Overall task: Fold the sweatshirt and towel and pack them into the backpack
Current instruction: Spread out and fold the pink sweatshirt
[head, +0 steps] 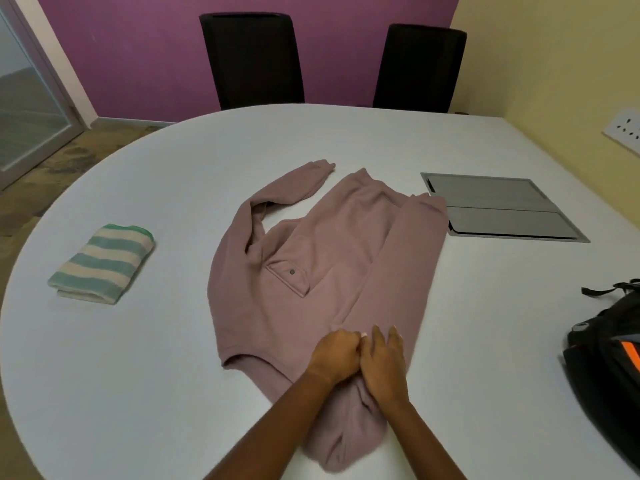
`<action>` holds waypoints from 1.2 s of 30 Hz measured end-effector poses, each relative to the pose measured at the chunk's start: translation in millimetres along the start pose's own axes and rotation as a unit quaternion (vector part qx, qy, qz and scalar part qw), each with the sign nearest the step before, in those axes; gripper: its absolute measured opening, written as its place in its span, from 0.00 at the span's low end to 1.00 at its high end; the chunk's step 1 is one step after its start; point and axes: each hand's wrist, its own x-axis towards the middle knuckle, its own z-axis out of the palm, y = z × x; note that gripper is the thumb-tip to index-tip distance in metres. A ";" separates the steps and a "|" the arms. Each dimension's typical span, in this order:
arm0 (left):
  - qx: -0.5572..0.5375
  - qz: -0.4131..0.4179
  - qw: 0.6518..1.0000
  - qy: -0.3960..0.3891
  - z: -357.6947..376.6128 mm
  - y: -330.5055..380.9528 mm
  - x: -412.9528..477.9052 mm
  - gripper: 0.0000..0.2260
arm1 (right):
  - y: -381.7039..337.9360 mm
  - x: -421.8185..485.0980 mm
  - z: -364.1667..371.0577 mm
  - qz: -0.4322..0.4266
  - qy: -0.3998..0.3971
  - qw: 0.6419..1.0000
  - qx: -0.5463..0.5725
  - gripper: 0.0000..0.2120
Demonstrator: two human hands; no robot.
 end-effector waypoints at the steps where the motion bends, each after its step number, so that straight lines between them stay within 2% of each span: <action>1: 0.002 0.006 1.000 -0.005 -1.6 -7.5 4.4 0.13 | 1.2 -2.6 0.8 0.002 -0.008 1.000 -0.023 0.26; 3: 0.038 0.009 0.999 0.024 -12.4 -26.3 14.0 0.14 | 3.1 -9.3 3.1 0.001 -0.033 0.997 -0.072 0.34; 5: 0.102 0.022 0.994 0.042 -26.0 -47.4 22.6 0.16 | 5.5 -13.4 5.5 -0.003 -0.048 0.992 -0.116 0.56; 6: 0.138 0.026 0.989 0.039 -32.7 -57.9 26.5 0.18 | 7.6 -12.3 9.1 0.000 -0.053 0.989 -0.138 0.63; 7: 0.171 0.023 0.985 0.027 -39.5 -67.8 29.2 0.20 | 10.0 -9.8 13.6 0.004 -0.056 0.987 -0.149 0.66; 8: 0.204 0.014 0.979 0.006 -44.7 -77.5 30.6 0.22 | 10.7 -7.5 17.2 0.004 -0.051 0.988 -0.145 0.65; 10: 0.248 -0.032 0.967 -0.045 -48.3 -100.5 28.6 0.26 | 11.9 -2.4 22.1 -0.008 -0.047 0.987 -0.154 0.54; 12: 0.247 -0.092 0.961 -0.079 -44.2 -123.9 22.8 0.29 | 15.3 5.2 27.9 -0.022 -0.076 0.982 -0.169 0.44; 13: 0.238 -0.114 0.961 -0.079 -41.3 -133.5 18.4 0.31 | 18.6 9.5 30.8 -0.034 -0.069 0.981 -0.180 0.42; 15: 0.218 -0.146 0.963 -0.053 -35.6 -144.9 8.0 0.33 | 18.5 13.5 22.5 -0.049 -0.063 0.978 -0.190 0.43; 17: 0.204 -0.172 0.963 -0.028 -31.1 -146.1 -1.4 0.34 | 19.7 23.5 18.3 -0.071 -0.045 0.982 -0.172 0.50; 18: 0.205 -0.183 0.961 -0.024 -29.5 -144.8 -4.6 0.35 | 19.4 28.4 15.5 -0.080 -0.060 0.980 -0.173 0.55; 20: 0.213 -0.201 0.956 -0.026 -27.6 -139.8 -8.9 0.37 | 22.4 40.9 10.3 -0.103 -0.066 0.970 -0.211 0.61; 24: 0.242 -0.185 0.952 -0.030 -24.0 -127.9 -15.9 0.46 | 26.7 68.2 -12.1 -0.126 -0.104 0.950 -0.267 0.64; 26: 0.248 -0.145 0.957 -0.037 -26.4 -118.0 -20.6 0.59 | 29.2 82.1 -22.8 -0.132 -0.114 0.939 -0.297 0.63; 27: 0.238 -0.126 0.962 -0.046 -27.6 -112.9 -21.9 0.65 | 28.4 87.0 -29.7 -0.128 -0.120 0.936 -0.305 0.59; 29: 0.213 -0.090 0.971 -0.053 -26.3 -100.5 -21.8 0.72 | 29.0 95.7 -41.7 -0.110 -0.113 0.930 -0.332 0.40; 30: 0.208 -0.064 0.975 -0.045 -26.7 -89.8 -21.9 0.71 | 30.7 100.3 -47.0 -0.093 -0.103 0.926 -0.350 0.33; 31: 0.194 -0.040 0.980 -0.025 -23.4 -78.4 -21.8 0.65 | 33.2 105.0 -51.2 -0.077 -0.086 0.922 -0.369 0.29; 33: 0.167 0.024 0.985 0.041 -11.5 -53.7 -19.6 0.54 | 36.8 109.5 -58.3 -0.042 -0.048 0.910 -0.410 0.27; 34: 0.194 0.054 0.978 0.052 -8.1 -39.4 -20.9 0.50 | 37.5 109.6 -61.5 -0.028 -0.036 0.903 -0.427 0.27; 36: 0.175 0.075 0.982 0.008 3.8 -15.8 -21.7 0.44 | 38.3 106.3 -65.3 -0.007 -0.026 0.903 -0.429 0.27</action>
